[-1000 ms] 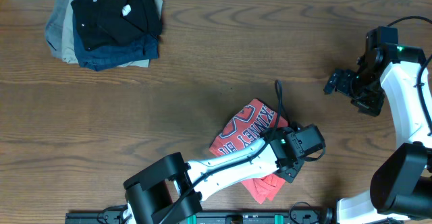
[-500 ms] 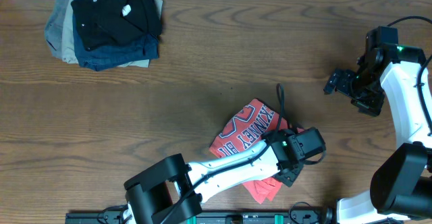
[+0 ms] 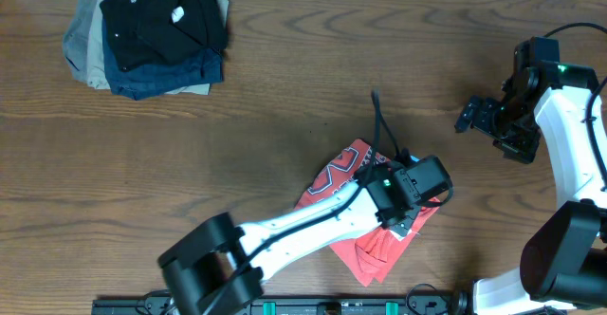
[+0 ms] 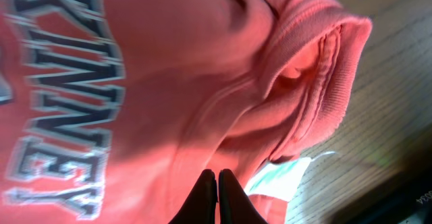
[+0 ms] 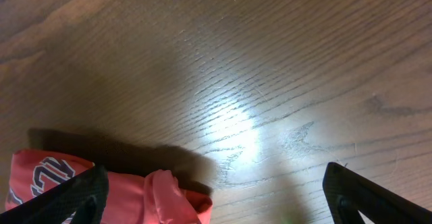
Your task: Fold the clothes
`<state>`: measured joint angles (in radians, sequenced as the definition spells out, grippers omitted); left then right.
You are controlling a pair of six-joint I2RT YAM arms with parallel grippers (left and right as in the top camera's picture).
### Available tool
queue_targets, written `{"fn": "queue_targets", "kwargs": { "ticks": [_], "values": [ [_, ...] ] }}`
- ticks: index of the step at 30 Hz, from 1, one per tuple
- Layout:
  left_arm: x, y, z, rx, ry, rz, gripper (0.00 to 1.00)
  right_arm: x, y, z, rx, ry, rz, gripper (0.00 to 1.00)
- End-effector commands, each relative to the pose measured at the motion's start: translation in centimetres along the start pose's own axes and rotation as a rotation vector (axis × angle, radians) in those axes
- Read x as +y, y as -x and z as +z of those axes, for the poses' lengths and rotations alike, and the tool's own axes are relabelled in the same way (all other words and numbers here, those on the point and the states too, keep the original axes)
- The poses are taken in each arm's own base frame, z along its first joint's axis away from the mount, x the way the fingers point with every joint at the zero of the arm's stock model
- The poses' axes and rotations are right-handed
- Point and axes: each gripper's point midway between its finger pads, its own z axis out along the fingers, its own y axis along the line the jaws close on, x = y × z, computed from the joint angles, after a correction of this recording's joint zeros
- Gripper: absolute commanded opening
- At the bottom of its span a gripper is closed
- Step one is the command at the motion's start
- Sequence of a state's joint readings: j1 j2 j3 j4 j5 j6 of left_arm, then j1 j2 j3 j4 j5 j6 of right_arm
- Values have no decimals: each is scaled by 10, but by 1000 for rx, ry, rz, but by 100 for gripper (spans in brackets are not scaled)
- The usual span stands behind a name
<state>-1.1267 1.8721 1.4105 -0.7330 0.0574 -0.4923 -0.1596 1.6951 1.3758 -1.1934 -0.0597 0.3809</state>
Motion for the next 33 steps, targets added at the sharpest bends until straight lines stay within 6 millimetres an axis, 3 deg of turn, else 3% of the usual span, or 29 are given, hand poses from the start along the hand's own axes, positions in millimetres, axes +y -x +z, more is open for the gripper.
{"fn": "queue_targets", "kwargs": {
  "ticks": [1, 6, 16, 23, 27, 33],
  "values": [
    [-17, -17, 24, 96, -65, 24, 6, 1, 3, -2, -5, 6, -9, 99],
    [-29, -33, 44, 154, -81, 35, 6, 1, 3, -2, -5, 6, -9, 99],
    [-59, -44, 45, 154, -137, 68, 6, 1, 3, -2, -5, 6, -9, 99],
    [-63, -47, 44, 152, -138, 83, 6, 1, 3, -2, -5, 6, -9, 99],
    [-54, -43, 23, 136, -112, 86, 6, 1, 3, -2, -5, 6, -9, 99],
    [-17, -16, -25, 3, -6, 46, 6, 1, 3, -2, -5, 5, -9, 99]
  ]
}}
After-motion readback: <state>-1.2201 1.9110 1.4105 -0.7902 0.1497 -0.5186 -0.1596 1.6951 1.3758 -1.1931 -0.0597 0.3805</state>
